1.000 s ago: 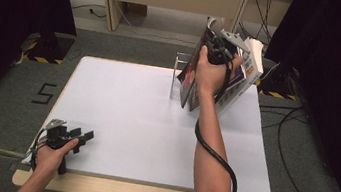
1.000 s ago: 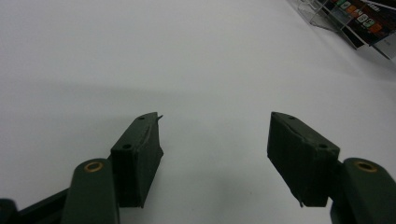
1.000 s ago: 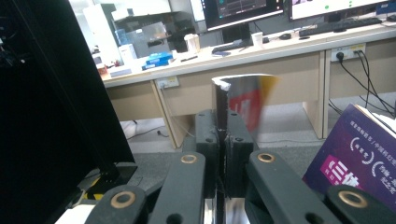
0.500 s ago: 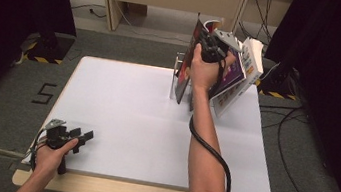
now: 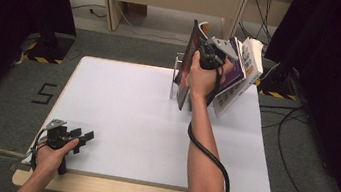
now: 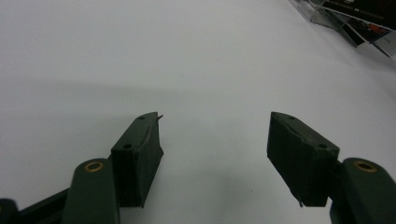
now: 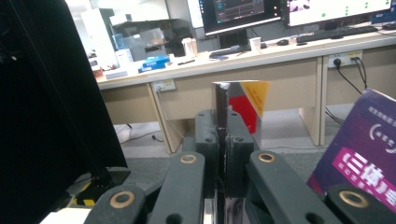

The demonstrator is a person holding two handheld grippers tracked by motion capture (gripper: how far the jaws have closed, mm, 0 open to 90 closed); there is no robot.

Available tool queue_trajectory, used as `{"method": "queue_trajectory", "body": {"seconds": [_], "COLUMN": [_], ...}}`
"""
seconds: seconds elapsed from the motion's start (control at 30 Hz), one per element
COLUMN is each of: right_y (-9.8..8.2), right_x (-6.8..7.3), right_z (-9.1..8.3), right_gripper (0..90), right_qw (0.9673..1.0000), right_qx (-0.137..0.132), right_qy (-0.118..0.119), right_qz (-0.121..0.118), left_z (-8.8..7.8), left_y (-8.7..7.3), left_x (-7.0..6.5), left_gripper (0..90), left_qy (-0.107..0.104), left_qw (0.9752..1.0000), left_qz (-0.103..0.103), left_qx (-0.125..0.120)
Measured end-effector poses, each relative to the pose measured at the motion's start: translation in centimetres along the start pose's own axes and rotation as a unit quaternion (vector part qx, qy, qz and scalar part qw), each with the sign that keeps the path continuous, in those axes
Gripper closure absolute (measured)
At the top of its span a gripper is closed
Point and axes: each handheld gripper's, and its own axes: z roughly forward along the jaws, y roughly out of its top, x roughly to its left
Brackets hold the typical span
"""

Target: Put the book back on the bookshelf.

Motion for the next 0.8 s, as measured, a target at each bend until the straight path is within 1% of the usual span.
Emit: {"method": "queue_trajectory", "body": {"seconds": [0.1,0.13,0.2,0.3,0.33,0.37,0.4,0.47,0.5,0.57,0.6,0.63,0.7,0.8], "right_y": [-0.4,-0.5,-0.6,-0.2,0.0,0.2,0.5,0.8,0.9,1.1,1.2,1.3,1.5,1.6], "right_x": [-0.1,-0.1,-0.3,-0.7,-0.8,-0.8,-0.9,-1.0,-1.1,-1.2,-1.4,-1.5,-1.6,-1.6], "right_z": [-0.2,-0.3,-0.4,-0.7,-0.8,-0.8,-0.8,-0.9,-0.9,-1.1,-1.1,-1.1,-1.0,-1.1], "right_gripper": [86.5,86.3,85.4,82.8,81.2,80.0,79.4,79.3,79.3,79.6,79.2,78.9,78.8,79.0], "right_qw": [0.9999,0.9998,0.9998,0.9992,0.9990,0.9987,0.9981,0.9975,0.9965,0.9959,0.9949,0.9947,0.9927,0.9924], "right_qx": [0.010,0.017,0.021,0.040,0.043,0.049,0.060,0.068,0.082,0.088,0.099,0.100,0.119,0.122], "right_qy": [-0.004,-0.003,-0.005,-0.004,-0.005,-0.008,-0.010,-0.017,-0.016,-0.021,-0.019,-0.014,-0.014,-0.012], "right_qz": [-0.005,-0.004,-0.003,0.006,0.011,0.011,0.009,0.006,0.009,0.006,0.012,0.018,0.015,0.011], "left_z": [0.0,0.0,0.0,0.1,0.1,0.1,0.1,0.1,0.1,0.1,0.1,0.1,0.1,0.2], "left_y": [0.0,0.0,0.0,0.0,0.0,0.0,0.0,0.0,0.0,0.0,0.0,0.0,0.0,0.0], "left_x": [0.0,0.0,-0.1,-0.1,-0.1,-0.2,-0.2,-0.2,-0.2,-0.2,-0.2,-0.2,-0.2,-0.3], "left_gripper": [34.1,34.1,34.1,34.1,34.1,34.1,34.1,34.1,34.1,34.1,34.1,34.1,34.1,34.1], "left_qy": [-0.001,-0.001,-0.002,-0.001,-0.001,-0.001,-0.002,-0.002,-0.003,-0.003,-0.003,-0.003,-0.003,-0.003], "left_qw": [1.0000,1.0000,1.0000,1.0000,1.0000,1.0000,1.0000,1.0000,1.0000,1.0000,1.0000,1.0000,1.0000,1.0000], "left_qz": [0.000,0.001,0.001,0.001,0.001,0.001,0.002,0.002,0.003,0.002,0.002,0.002,0.003,0.002], "left_qx": [0.000,0.000,-0.001,-0.001,-0.001,0.000,0.001,0.001,0.002,0.001,0.001,0.001,0.001,0.001]}}
